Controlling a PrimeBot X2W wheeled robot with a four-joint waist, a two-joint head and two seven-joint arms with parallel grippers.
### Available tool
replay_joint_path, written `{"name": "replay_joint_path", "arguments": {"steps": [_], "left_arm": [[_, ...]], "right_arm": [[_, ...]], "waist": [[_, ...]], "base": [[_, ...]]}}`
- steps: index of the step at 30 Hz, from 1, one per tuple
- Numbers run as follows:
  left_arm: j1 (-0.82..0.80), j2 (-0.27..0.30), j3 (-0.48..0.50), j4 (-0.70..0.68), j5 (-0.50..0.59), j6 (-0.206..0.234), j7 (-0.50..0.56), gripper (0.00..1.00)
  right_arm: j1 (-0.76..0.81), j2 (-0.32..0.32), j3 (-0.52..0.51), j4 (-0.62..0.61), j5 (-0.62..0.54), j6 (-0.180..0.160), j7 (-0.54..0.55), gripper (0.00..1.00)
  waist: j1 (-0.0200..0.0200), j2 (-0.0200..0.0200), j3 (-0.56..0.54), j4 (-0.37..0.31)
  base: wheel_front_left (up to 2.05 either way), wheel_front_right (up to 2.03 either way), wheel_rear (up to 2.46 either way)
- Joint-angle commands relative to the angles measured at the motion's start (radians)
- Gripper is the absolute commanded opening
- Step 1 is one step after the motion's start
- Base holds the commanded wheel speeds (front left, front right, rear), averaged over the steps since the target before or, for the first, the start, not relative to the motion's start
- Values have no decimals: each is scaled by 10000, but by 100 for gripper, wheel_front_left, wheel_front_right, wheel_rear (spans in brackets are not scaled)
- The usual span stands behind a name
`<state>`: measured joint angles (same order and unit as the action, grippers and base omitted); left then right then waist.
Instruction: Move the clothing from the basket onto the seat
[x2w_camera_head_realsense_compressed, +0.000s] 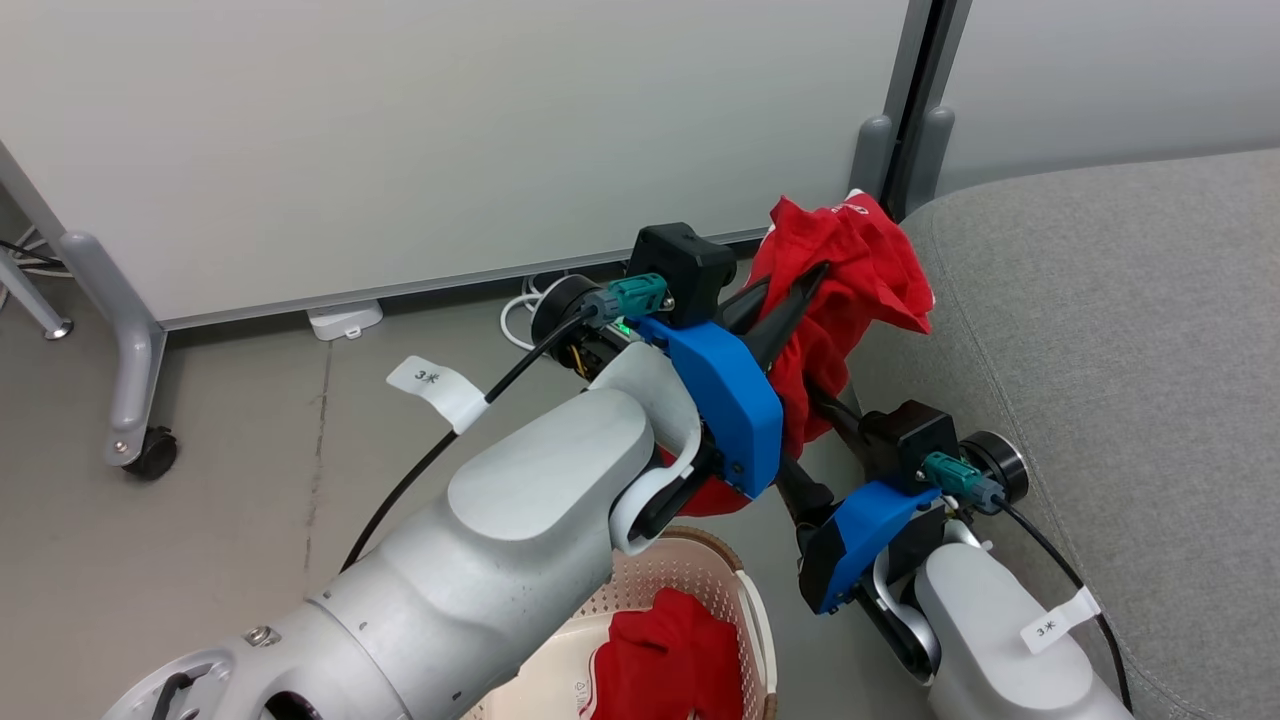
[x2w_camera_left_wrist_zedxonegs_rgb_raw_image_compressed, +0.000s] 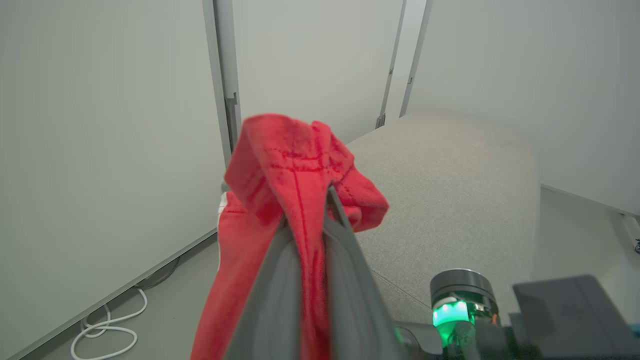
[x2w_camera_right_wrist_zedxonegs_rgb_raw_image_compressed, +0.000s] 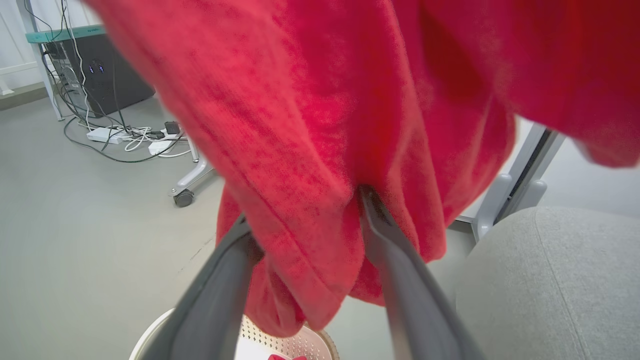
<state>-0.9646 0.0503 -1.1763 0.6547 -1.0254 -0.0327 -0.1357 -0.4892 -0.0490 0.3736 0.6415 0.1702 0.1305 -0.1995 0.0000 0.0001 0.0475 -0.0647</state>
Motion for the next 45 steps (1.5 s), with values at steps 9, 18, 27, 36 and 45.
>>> {"name": "replay_joint_path", "arguments": {"steps": [9, 18, 27, 36, 45], "left_arm": [[-301, 1, -313, 187, -397, 97, -269, 0], [-437, 1, -549, 472, -639, 50, -358, 0], [-505, 1, -739, 554, -755, -8, -312, 0], [-503, 1, -857, 646, -865, 45, -304, 100], [-519, 2, -849, 771, -811, 99, -700, 100]], "right_arm": [[-398, -25, 297, 653, 346, 5, -308, 0], [-418, -25, 544, 962, 623, 5, -416, 0], [-474, -25, 670, 1150, 874, 5, -484, 0], [-555, -25, 695, 1276, 894, 5, -539, 0], [-598, -25, 666, 1308, 858, 5, -584, 0]], "waist": [[0, -1, -73, -46], [0, -1, -168, -173], [0, -1, -197, -254], [0, -1, -212, -278], [0, -1, -203, -275]], "base": [[0, 0, 0], [0, 0, 0], [0, 0, 0], [0, 0, 0], [0, 0, 0]]}}
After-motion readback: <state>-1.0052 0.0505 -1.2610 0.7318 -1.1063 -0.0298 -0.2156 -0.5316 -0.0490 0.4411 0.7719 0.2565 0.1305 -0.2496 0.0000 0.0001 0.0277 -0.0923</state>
